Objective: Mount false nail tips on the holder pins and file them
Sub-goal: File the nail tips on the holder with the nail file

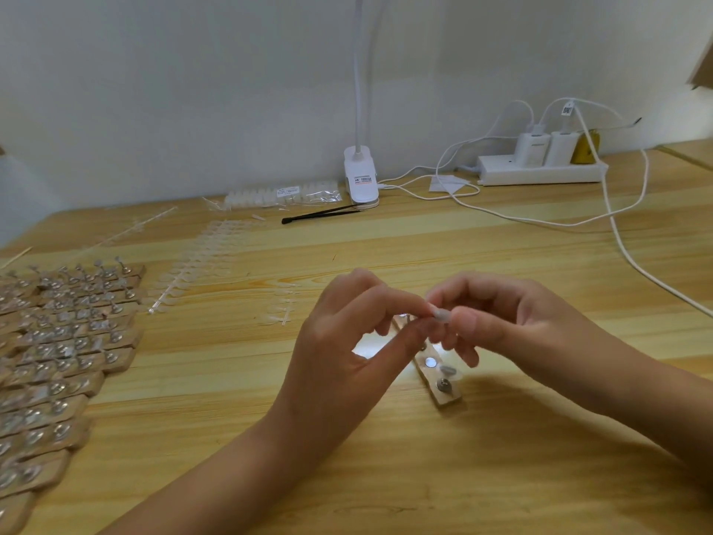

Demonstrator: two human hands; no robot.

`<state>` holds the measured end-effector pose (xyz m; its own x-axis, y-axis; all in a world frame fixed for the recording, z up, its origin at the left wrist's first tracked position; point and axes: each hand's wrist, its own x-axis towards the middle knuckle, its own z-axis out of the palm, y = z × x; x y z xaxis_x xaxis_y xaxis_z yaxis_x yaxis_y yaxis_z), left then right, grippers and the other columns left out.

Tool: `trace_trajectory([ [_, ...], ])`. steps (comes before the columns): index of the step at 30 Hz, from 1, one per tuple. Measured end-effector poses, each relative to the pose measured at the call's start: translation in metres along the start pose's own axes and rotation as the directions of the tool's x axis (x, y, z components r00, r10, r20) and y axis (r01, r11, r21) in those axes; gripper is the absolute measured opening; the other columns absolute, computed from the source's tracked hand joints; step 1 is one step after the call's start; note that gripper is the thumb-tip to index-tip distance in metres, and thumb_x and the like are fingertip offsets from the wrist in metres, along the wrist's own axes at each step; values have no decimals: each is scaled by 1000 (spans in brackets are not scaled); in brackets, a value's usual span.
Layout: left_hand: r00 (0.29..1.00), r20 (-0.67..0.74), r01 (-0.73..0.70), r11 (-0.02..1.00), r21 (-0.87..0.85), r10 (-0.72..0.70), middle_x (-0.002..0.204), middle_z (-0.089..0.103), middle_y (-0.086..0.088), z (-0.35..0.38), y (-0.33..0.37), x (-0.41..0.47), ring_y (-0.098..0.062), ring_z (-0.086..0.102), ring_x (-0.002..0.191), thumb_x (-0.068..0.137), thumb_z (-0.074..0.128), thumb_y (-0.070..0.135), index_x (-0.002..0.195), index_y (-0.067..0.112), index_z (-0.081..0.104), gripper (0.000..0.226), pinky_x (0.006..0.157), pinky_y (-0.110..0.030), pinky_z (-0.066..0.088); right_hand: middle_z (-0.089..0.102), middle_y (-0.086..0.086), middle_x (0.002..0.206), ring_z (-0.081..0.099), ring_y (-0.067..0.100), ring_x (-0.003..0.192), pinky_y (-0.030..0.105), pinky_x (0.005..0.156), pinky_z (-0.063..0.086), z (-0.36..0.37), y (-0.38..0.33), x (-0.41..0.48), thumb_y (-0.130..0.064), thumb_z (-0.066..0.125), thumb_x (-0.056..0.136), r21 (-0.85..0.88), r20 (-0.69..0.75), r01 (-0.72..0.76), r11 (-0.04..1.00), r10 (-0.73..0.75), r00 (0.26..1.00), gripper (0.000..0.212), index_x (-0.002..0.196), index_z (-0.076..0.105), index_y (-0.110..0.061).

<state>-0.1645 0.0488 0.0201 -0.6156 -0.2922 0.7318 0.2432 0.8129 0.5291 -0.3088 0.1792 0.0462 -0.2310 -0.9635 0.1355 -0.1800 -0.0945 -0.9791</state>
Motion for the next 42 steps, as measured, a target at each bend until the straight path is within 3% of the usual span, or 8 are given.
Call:
trace_trajectory([
  [7,998,15,-61,998,3,61,83,54,5,0,3,-3,-12,54,82,90,66,24,102,30,65,13,75,-24,41,65,-3,80,52,7,65,15,63,45,-2,5,1,-60,72,75,91,175,-50,995,33,984,47,89,75,-16],
  [17,999,25,-45,999,-7,45,81,57,0,0,4,-3,-10,54,79,89,66,18,93,17,68,5,74,-20,42,69,-6,77,57,0,63,13,64,47,1,6,1,-42,67,83,134,150,-66,989,45,988,26,87,77,-18],
  [23,999,24,-48,998,-38,49,86,57,0,1,3,-2,-7,55,83,90,65,17,96,21,66,8,76,-15,42,71,-3,83,62,7,72,18,68,50,-1,6,1,-61,70,77,111,167,-49,993,30,985,46,93,77,-18],
  [27,993,13,117,968,-222,-117,93,62,13,1,2,0,-10,61,86,92,62,20,97,29,63,10,77,-20,49,73,2,87,66,12,76,19,69,53,-24,-2,3,-72,57,79,-77,-2,38,996,-39,999,54,97,78,-26],
  [30,938,64,339,855,-393,-342,92,68,13,0,-1,1,-5,65,87,92,67,22,97,26,68,6,78,-16,50,70,-9,86,63,3,75,11,68,47,-49,3,8,-63,55,84,-474,-262,38,879,-182,948,37,96,75,-35],
  [34,888,100,440,767,-467,-449,90,69,12,0,-6,3,-2,64,85,87,65,22,94,27,71,10,78,-17,51,57,-17,97,55,-1,87,16,73,42,-63,20,15,-75,52,66,-731,-198,-157,664,14,980,61,119,55,-44],
  [37,878,134,465,754,-464,-459,91,69,13,0,-7,3,-1,63,85,84,66,27,92,31,71,10,78,-17,51,47,-25,103,47,-13,97,13,76,39,-63,32,15,-84,52,59,-802,-103,-152,578,118,988,76,127,40,-50],
  [42,871,147,482,755,-445,-469,90,70,12,0,-8,3,-2,64,87,83,66,30,90,32,72,10,78,-20,53,51,-26,97,53,-2,92,13,73,43,-60,35,16,-63,63,70,-757,-133,-99,645,-5,991,35,102,58,-48],
])
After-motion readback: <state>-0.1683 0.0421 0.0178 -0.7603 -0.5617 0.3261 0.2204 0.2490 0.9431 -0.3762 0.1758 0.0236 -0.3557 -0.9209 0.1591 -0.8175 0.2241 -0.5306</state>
